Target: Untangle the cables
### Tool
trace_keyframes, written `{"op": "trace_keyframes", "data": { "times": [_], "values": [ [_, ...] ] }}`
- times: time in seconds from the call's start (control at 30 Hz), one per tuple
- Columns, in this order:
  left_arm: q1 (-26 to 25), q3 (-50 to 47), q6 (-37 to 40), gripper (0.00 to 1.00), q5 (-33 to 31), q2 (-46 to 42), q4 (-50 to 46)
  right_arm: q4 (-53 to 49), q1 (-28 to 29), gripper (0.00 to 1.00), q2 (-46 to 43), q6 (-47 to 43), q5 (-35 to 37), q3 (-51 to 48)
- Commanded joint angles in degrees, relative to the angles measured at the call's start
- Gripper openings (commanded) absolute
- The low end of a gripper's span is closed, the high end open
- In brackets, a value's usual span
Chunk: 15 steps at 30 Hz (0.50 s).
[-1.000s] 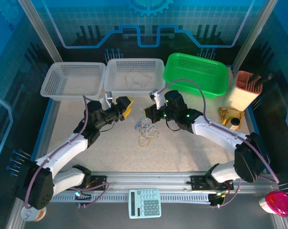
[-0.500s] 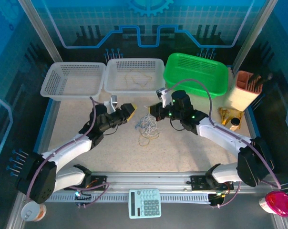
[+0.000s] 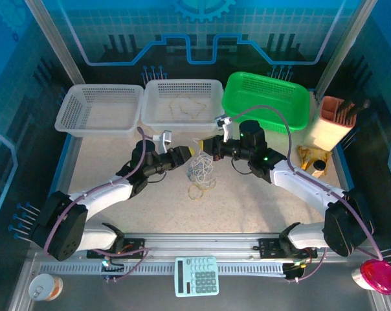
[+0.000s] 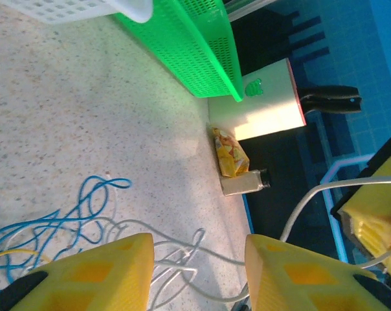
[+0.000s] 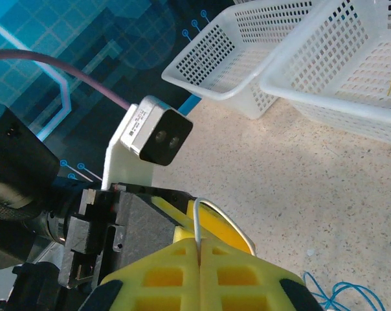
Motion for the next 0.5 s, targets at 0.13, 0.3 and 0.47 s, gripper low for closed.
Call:
{"op": "trace_keyframes", "data": {
  "times": [0.13, 0.3, 0.47],
  "values": [
    [-2.2, 3.3, 4.0, 0.41, 1.7, 3.0, 3.8, 1.4, -0.7, 0.0, -1.1, 0.9, -1.8, -0.7],
    [-3.0, 3.5, 4.3, 0.41, 1.7, 4.6, 5.7, 1.5, -0.7, 0.0, -1.0, 1.0, -1.8, -0.7],
    [-3.6, 3.4, 3.9, 0.43, 1.7, 5.7, 7.8, 1.5, -0.7, 0.0, -0.8, 1.0, -1.8, -0.7]
  ]
}}
